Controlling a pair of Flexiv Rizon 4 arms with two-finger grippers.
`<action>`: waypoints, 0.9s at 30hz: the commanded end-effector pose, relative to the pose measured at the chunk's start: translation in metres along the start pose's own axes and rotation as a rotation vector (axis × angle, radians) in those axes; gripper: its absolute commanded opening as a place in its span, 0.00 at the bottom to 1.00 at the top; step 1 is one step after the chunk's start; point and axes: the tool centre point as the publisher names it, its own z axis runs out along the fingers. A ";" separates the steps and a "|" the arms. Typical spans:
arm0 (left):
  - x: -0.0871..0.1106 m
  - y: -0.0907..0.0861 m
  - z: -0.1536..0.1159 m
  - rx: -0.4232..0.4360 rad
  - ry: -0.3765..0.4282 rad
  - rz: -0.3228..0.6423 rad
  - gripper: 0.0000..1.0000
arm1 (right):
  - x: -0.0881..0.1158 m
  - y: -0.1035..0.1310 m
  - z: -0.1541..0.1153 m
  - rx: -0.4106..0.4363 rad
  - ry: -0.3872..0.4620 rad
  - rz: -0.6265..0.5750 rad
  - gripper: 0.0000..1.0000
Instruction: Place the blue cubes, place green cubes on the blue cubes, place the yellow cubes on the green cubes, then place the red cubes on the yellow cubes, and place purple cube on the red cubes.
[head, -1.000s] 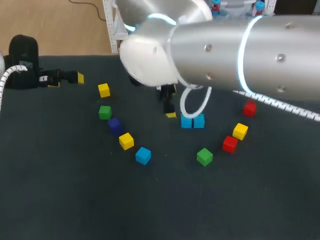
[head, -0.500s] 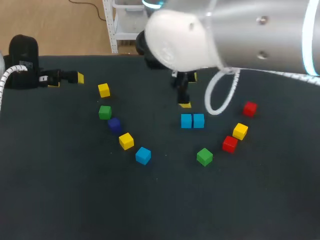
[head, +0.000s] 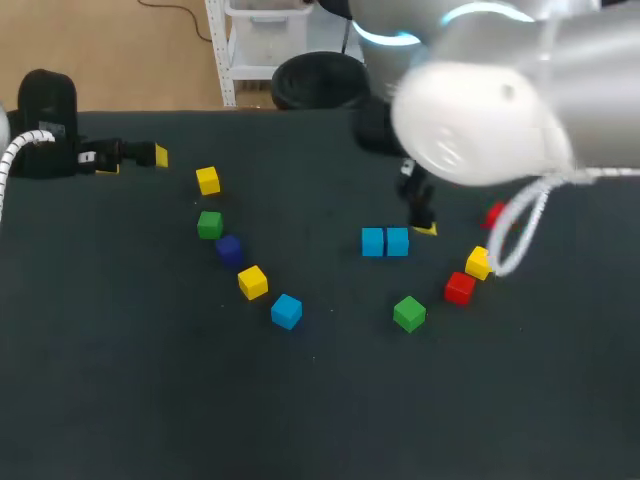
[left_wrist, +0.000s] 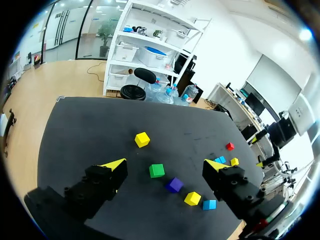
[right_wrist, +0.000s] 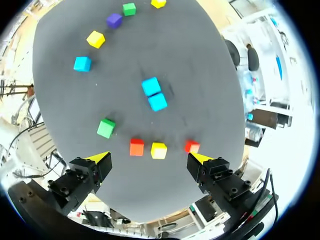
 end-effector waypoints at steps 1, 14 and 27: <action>-0.001 -0.002 0.000 -0.009 0.006 -0.002 1.00 | 0.024 0.008 0.007 0.086 -0.178 0.037 1.00; -0.001 -0.002 0.000 -0.009 0.006 -0.002 1.00 | 0.032 0.020 0.018 0.036 -0.192 0.040 1.00; -0.001 -0.002 0.000 -0.009 0.006 -0.002 1.00 | 0.032 0.020 0.018 0.036 -0.192 0.040 1.00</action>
